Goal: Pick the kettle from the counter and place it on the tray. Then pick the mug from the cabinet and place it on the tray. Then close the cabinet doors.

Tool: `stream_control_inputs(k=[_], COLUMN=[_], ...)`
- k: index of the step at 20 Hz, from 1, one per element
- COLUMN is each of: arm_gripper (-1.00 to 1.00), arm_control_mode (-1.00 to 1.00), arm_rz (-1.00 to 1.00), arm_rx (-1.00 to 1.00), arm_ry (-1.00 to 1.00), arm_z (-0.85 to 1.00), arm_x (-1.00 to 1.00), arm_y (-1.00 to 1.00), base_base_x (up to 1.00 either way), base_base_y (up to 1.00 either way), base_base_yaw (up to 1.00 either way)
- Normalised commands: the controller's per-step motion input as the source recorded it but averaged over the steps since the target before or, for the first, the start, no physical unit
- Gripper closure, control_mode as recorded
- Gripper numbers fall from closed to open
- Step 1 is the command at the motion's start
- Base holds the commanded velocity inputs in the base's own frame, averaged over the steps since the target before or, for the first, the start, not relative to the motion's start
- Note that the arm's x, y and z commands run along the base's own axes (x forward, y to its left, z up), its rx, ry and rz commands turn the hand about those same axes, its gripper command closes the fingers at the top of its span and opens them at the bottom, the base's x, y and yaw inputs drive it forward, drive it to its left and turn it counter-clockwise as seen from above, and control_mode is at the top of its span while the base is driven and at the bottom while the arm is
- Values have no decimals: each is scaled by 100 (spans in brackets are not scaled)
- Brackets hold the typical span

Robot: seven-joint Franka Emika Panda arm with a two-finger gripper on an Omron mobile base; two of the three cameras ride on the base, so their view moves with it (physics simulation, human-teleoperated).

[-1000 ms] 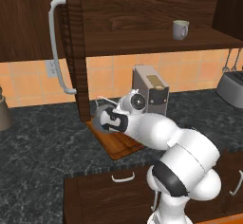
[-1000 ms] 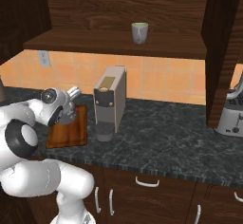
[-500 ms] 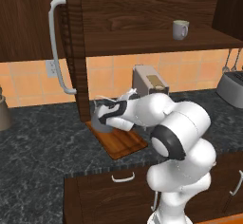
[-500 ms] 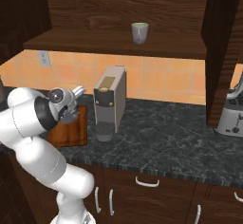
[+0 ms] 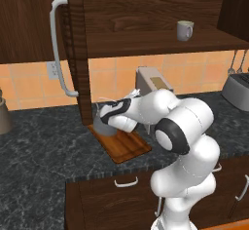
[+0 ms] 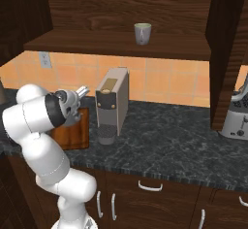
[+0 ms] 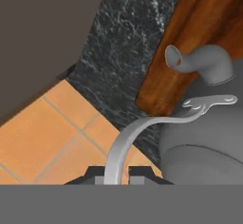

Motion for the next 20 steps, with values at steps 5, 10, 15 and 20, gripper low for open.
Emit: stream_control_inputs(k=[5,10,15,20], arm_gripper=[-100,-100,-100,-100], arm_control_mode=[-100,-100,-100,-100], arm_rz=[-4,-1,-1,0], arm_rx=[-1,0,1,5], arm_ry=[0,0,2,10], arm_z=[-1,2,15,12], arm_x=[0,3,3,0], arm_y=[0,12,19,18], base_base_x=[0,0,0,0], base_base_y=[0,0,0,0], base_base_yaw=[0,0,0,0])
